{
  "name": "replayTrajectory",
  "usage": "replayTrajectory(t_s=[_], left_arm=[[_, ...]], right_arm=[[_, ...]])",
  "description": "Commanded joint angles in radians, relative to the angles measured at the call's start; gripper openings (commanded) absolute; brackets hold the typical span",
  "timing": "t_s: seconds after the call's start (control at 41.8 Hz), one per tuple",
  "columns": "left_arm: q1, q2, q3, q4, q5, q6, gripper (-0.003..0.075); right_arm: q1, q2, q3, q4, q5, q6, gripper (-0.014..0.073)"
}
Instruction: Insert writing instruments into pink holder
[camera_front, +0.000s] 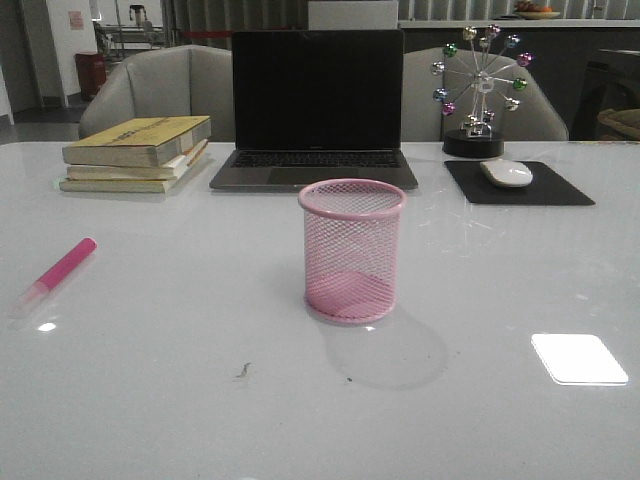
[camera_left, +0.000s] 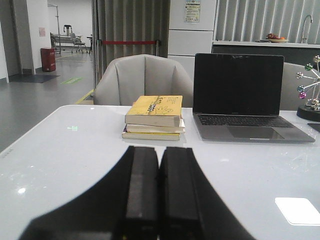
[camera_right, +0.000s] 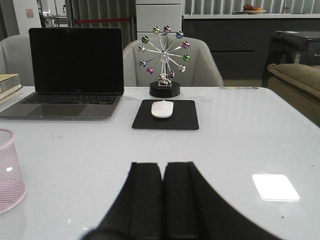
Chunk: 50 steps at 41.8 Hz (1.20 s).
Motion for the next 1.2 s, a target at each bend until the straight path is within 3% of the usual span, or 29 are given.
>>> replayTrajectory(t_s=[0.0,0.67,0.838,0.981,1.173], left_arm=[[0.003,-0.02,0.004,-0.006,-0.091,-0.001,0.0091],[0.003,-0.02,0.004,-0.006,-0.091,-0.001,0.0091],[0.003,-0.02,-0.013,-0.021,-0.181,-0.001,0.0091],[0.003,-0.02,-0.137,-0.021,-0.16,-0.001,0.0091],[0.003,0.023,-0.388,-0.01,0.009,-0.001,0.0091]], right_arm=[[-0.005,-0.02,-0.004,0.001,-0.093,-0.008,0.0055],[-0.005,-0.02,-0.004,0.001,-0.099,-0.008,0.0055],[-0.005,-0.02,-0.024,0.001,-0.177,-0.008,0.0055],[-0.005,-0.02,-0.169,0.001,-0.088,-0.008,0.0055],[-0.005,0.049,-0.438,0.001,0.135,-0.008,0.0055]])
